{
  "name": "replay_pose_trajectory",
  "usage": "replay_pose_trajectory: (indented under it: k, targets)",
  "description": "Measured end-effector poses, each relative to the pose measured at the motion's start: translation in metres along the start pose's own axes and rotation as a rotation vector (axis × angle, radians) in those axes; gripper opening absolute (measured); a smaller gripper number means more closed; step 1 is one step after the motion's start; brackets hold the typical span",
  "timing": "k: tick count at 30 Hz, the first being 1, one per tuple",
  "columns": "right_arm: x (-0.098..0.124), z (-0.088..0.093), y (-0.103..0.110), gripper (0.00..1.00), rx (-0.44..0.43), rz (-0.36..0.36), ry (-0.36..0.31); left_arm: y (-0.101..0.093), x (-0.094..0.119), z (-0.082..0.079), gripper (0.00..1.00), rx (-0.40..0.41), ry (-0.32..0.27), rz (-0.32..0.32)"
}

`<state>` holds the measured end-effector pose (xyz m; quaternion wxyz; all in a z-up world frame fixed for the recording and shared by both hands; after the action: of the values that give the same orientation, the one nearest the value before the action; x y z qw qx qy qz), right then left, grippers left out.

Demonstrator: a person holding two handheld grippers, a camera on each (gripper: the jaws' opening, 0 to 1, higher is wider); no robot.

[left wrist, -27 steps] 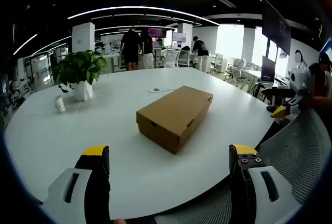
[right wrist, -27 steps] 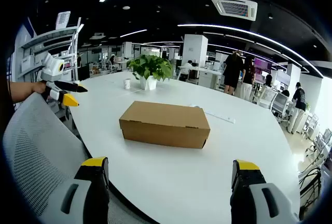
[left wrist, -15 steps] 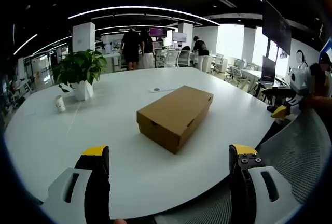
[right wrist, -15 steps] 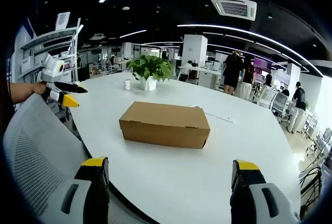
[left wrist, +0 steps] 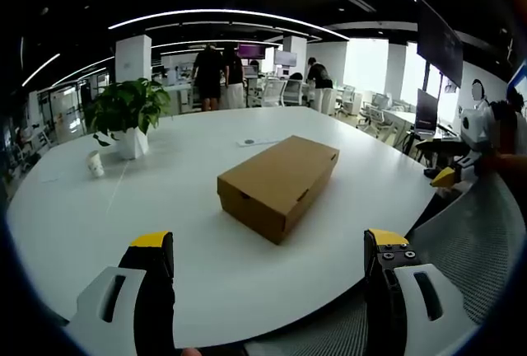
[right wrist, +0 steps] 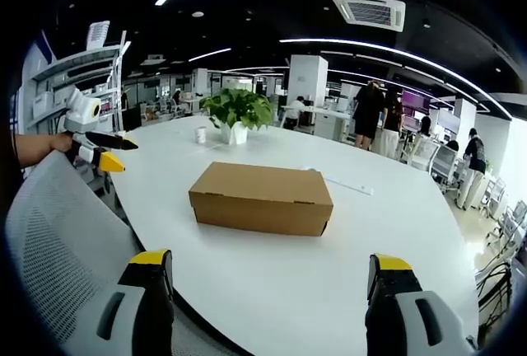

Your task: Operate the shoe box by opening the lid, removing the specified soft item, and placing it in the target area until the item is outside and the box remains undamaged.

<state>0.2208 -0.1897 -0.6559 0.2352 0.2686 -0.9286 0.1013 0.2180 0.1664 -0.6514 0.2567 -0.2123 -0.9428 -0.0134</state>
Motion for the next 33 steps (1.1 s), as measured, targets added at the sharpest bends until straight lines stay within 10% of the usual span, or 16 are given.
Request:
replay_pose_trajectory:
  k: [33]
  targets:
    - [0.0005, -0.0034, -0.0028, 0.97, -0.016, 0.003, 0.000, -0.0039, -0.0009, -0.0091, 1.00, 0.026, -0.011, 0.014]
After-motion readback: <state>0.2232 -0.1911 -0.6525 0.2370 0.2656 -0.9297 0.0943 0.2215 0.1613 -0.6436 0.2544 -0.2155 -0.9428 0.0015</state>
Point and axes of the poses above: the point that each gripper's makers call its tool centre point, and the gripper's own axes: x roughly backward along the fingers, y roughly to its left, z roughly out of its underside, the point moved 5 cm from there along x, roughly backward along the fingers, and after that the axes turned 2 degrees about y, right-handed, at the moved point
